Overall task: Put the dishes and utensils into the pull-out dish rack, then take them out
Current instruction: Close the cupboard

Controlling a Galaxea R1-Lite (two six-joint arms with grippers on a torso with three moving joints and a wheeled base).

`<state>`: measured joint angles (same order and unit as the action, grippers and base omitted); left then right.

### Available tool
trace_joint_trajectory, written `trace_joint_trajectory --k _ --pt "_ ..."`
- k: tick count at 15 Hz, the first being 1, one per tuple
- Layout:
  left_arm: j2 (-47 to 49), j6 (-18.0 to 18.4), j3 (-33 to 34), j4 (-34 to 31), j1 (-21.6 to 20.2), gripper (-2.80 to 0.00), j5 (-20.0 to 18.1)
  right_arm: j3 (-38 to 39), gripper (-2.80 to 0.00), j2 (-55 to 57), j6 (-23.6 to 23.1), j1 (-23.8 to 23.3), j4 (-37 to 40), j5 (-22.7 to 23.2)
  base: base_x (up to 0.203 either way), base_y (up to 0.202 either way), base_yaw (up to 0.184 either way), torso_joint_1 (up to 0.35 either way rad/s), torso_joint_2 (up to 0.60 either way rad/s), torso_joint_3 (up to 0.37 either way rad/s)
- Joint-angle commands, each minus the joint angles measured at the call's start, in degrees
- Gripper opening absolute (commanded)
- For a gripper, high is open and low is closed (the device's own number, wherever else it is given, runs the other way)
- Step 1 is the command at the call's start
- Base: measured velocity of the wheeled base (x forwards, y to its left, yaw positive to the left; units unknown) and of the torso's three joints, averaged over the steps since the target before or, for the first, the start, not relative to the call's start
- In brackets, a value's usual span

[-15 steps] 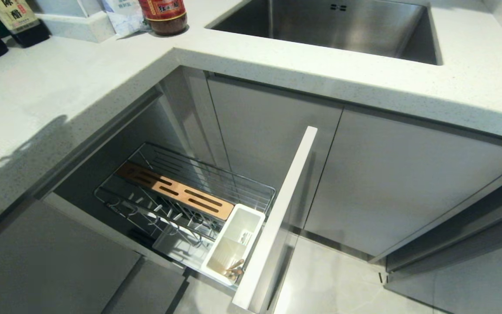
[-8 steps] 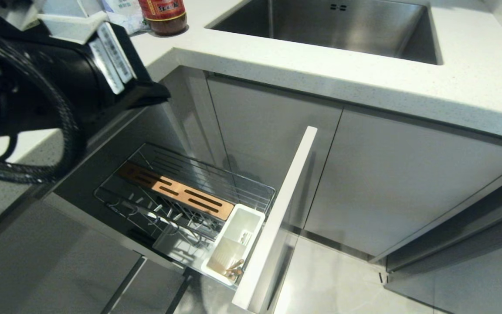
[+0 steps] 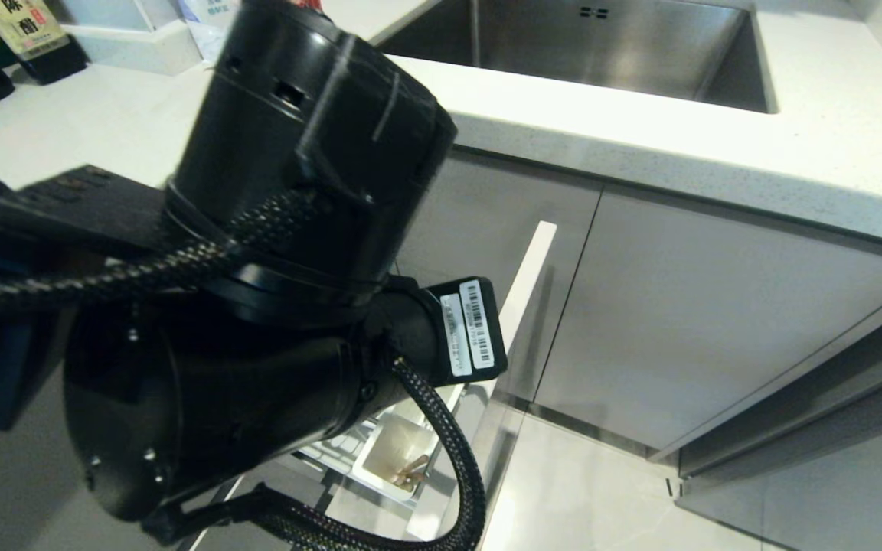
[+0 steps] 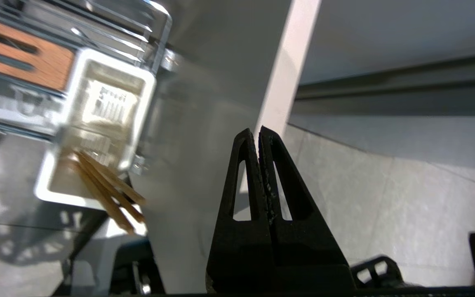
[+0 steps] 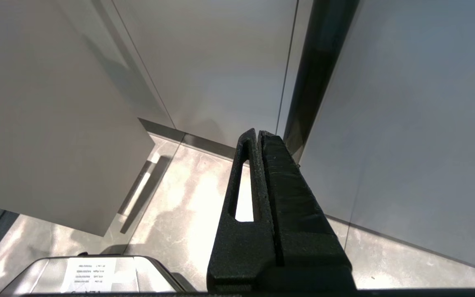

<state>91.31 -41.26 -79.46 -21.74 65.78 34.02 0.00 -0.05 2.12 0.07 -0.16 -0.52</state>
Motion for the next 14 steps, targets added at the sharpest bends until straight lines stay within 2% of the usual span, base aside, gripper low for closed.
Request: trace_joint_trajectory --k 1,4,9,14 --pt "1.3 -1.0 0.2 -0.1 0.9 -2.8 -0.7 0.0 -2.8 0.0 0.0 0.0 0.0 0.0 0.0 0.0 0.0 0.0 0.0 0.0" --pt "1.2 -1.5 0.3 -0.3 1.5 -2.8 -5.0 0.0 -2.8 0.0 0.0 0.0 0.0 0.0 0.0 0.0 0.0 0.0 0.0 0.0" --pt "2.5 -2.1 0.5 -1.7 2.1 -2.8 -9.3 0.0 -2.8 0.0 0.0 0.0 0.0 0.0 0.0 0.0 0.0 0.0 0.0 0.0" --pt "4.7 -1.7 0.4 -5.2 2.4 -2.8 -9.7 0.0 -2.8 0.0 0.1 0.0 0.0 0.0 0.0 0.0 0.0 0.0 0.0 0.0"
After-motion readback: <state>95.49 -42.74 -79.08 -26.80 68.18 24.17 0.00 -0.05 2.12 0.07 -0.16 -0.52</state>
